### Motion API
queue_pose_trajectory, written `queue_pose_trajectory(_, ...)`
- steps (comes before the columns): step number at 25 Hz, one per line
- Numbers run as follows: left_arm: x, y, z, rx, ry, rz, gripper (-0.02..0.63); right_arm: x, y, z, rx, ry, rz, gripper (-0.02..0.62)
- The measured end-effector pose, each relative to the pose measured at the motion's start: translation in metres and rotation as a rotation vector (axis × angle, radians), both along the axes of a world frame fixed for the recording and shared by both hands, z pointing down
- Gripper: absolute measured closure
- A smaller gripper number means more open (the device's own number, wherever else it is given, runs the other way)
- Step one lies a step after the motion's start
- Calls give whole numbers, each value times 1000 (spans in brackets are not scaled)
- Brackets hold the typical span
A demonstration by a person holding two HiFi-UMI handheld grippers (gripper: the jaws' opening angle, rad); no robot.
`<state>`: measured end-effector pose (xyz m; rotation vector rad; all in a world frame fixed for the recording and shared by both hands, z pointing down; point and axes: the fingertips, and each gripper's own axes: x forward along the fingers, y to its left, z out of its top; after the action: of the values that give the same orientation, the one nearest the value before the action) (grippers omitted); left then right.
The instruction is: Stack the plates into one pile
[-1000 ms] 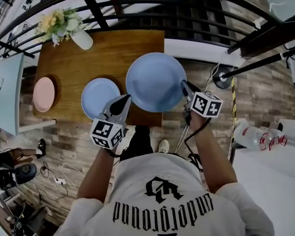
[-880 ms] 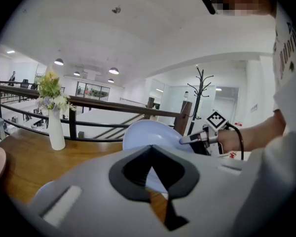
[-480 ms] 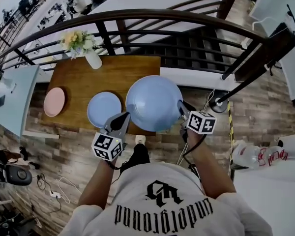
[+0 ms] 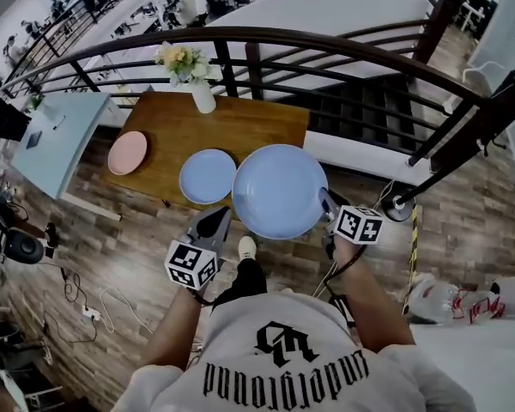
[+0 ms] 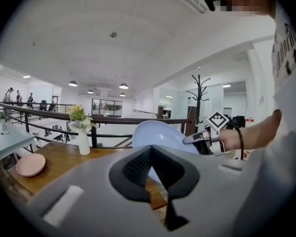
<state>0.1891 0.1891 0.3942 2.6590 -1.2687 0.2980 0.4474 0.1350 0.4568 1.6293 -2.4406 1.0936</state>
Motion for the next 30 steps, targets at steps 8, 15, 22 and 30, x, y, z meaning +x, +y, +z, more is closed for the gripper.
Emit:
queue_pose_trajectory(8,-44,13,-8,18,-7,-79,560,-49,-2,-12,18,-4,-82,575)
queue_pose_trajectory(15,-96,2,-7,27,2,-121,560,-100,-22,-9,13,12,-121,575)
queue_pose_trajectory(22,-165,-38,-2,24,10,-125,560,-167,-58,-3,-2,28,-127,575)
queue_pose_trajectory(30,-236,-77,-9,17,17,-86,560,-235,-89,-15,-4,46,-99,575)
